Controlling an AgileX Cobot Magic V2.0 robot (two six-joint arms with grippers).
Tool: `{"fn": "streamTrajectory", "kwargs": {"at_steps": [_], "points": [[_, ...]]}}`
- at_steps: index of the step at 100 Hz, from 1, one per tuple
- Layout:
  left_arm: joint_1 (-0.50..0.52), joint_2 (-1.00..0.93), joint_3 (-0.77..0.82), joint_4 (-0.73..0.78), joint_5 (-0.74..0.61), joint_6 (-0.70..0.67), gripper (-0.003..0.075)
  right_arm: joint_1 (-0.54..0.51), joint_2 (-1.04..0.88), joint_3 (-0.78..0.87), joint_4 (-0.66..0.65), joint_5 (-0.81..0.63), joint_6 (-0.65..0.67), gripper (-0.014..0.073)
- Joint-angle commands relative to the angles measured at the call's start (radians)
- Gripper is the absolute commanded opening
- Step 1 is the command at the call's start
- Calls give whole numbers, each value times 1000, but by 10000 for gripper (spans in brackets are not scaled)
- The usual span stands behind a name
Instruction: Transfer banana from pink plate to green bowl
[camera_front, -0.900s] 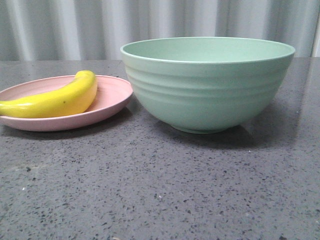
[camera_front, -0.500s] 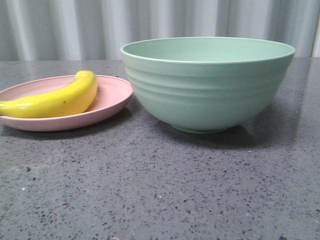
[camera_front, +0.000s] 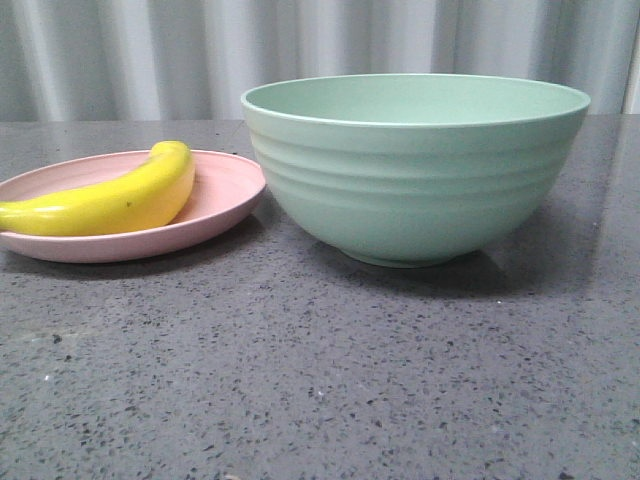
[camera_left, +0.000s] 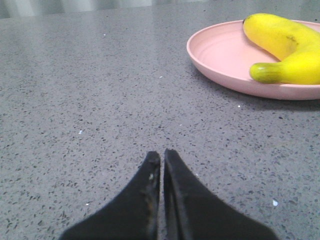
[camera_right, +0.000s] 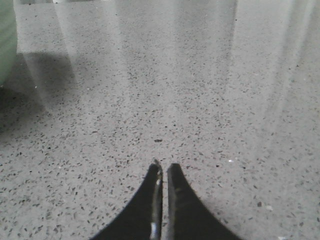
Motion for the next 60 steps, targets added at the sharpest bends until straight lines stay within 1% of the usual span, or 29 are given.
{"fn": "streamTrajectory", "kwargs": {"at_steps": [1,17,43,51,60], "points": [[0,-28,11,-1,-65,-4,-20,-6,-25,20,-13,-20,-2,-65],[0,-28,11,-1,-67,-4,-20,-6,-25,20,-13,-20,-2,-65],[0,-28,11,-1,-137,-4,-20,-6,-25,20,-46,-32,-2,-65],[0,-28,11,-1,-172,-4,-20,-6,-25,20,-46,-61,-2,-65],[0,-28,11,-1,-205,-4,-20,-6,-25,20,-29,-127,-2,-65]]}}
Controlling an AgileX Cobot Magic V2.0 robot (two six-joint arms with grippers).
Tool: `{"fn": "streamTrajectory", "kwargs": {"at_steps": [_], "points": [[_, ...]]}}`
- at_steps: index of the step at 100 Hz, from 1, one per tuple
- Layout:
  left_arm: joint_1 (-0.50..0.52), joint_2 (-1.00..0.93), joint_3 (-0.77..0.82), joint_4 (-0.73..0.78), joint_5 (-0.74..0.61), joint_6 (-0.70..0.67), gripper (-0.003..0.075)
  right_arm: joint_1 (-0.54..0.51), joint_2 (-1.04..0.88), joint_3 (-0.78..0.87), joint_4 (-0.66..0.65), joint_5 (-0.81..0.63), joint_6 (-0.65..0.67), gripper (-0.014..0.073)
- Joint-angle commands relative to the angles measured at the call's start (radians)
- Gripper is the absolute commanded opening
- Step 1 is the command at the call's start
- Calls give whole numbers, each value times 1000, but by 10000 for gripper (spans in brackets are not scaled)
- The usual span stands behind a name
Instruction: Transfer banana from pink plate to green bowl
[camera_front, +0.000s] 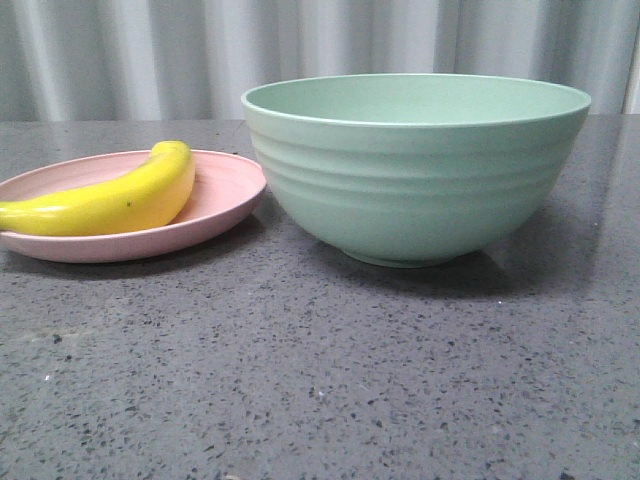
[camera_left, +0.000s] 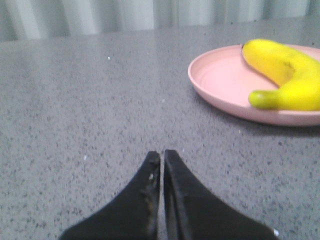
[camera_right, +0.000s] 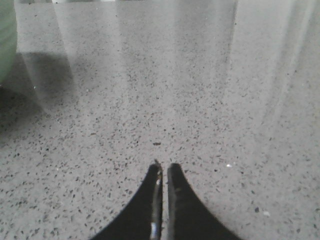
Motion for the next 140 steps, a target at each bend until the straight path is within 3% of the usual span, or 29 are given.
{"fn": "streamTrajectory", "kwargs": {"at_steps": [1,58,140], "points": [[0,-28,10,-1,-115,-4,-20,-6,-25,20,-3,-119,-2,-65],[0,-28,10,-1,-204,-4,-20,-6,-25,20,-10,-290,-2,-65],[0,-26,-20,-17,-195,-4,-20,-6,-25,-1,-10,-276,-2,-65]]}}
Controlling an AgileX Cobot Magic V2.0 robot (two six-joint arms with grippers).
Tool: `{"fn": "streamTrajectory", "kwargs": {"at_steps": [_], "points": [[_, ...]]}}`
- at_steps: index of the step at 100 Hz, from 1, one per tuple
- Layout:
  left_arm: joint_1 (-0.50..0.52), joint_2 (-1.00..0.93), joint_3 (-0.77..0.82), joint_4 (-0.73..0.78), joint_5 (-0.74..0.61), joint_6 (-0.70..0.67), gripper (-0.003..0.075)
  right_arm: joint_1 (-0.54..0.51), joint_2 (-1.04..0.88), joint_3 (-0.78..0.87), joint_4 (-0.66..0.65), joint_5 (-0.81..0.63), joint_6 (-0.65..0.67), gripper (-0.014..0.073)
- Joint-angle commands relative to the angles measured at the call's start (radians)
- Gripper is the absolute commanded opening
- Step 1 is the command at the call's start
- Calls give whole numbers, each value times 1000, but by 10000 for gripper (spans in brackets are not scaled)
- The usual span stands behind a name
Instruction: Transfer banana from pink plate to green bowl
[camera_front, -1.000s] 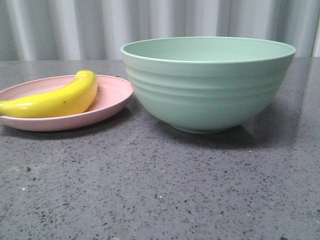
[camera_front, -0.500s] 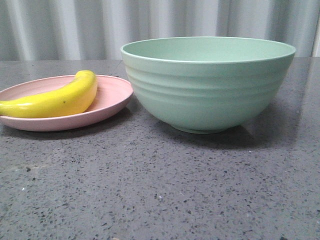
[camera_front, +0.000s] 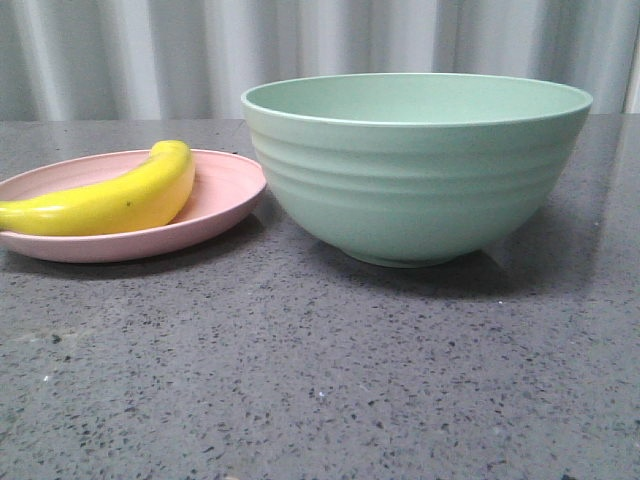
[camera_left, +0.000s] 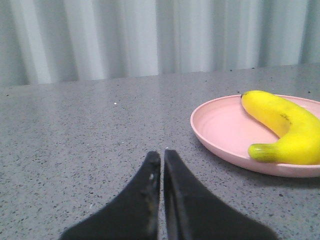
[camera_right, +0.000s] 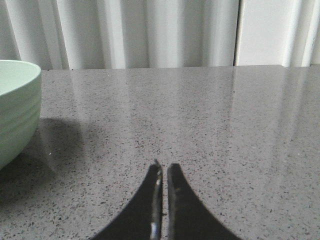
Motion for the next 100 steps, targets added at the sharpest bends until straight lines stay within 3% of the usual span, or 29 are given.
{"fn": "streamTrajectory", "kwargs": {"at_steps": [1,12,46,61,68,84,89,100], "points": [[0,-26,-20,-13,-62,-4,-20,-6,-25,-4,-10,-70,-2,-65],[0,11,-93,-11,2,-4,-20,-6,-15,-80,-10,29,-2,-65],[0,287,-343,-31,-15,-8,-20,-6,204,-333,60,349,-2,-64],[0,387,-390,-31,-59,-8,-9,-6,291,-387,62,375,-2,-64],[0,427,-403,-31,-73,-8,73,-6,314,-394,78,348,-2,-65],[0,507,-402,-35,-184,-8,434,-6,330,-389,114,318,-2,-65],[0,533,-402,-40,-218,-8,472,-6,332,-389,114,322,-2,-65],[-29,597,-427,-53,-210,-8,459,-6,332,-389,114,326,-2,-65]]}}
